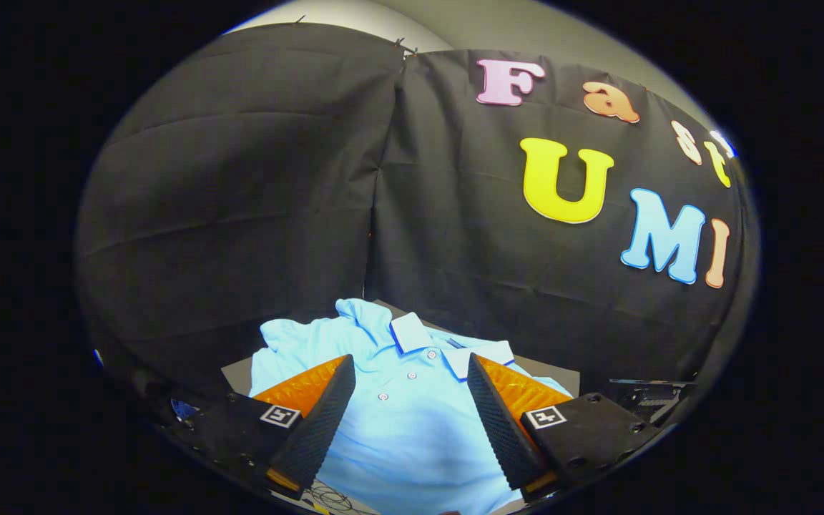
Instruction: Put the clothes into the washing machine and then close the washing machine lid.
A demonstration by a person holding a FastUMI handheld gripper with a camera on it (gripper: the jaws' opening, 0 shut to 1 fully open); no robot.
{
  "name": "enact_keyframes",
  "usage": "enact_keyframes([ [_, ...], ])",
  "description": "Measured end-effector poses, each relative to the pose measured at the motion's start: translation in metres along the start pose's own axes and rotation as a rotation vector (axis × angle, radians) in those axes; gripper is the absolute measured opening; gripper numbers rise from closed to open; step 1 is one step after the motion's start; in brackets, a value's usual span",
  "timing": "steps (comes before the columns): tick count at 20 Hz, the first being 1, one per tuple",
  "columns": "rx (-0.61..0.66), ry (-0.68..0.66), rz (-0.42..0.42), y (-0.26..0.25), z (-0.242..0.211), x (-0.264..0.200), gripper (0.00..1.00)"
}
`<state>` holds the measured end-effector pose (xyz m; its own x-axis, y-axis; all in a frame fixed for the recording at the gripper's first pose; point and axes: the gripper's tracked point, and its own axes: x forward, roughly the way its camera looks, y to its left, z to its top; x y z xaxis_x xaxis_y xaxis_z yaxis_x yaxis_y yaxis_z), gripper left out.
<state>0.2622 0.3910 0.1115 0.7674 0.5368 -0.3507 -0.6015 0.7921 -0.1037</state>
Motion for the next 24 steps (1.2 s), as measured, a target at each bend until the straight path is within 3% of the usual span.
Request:
enact_keyframes([
  [7,0.052,0.163,-0.025,0.009,-0.047,0.051,0.98],
  [18,0.078,0.248,-0.009,0.012,-0.062,0.061,0.99],
  [23,0.093,0.256,0.031,0.021,-0.062,0.060,0.87],
  [24,0.089,0.258,0.037,0.024,-0.063,0.060,0.72],
])
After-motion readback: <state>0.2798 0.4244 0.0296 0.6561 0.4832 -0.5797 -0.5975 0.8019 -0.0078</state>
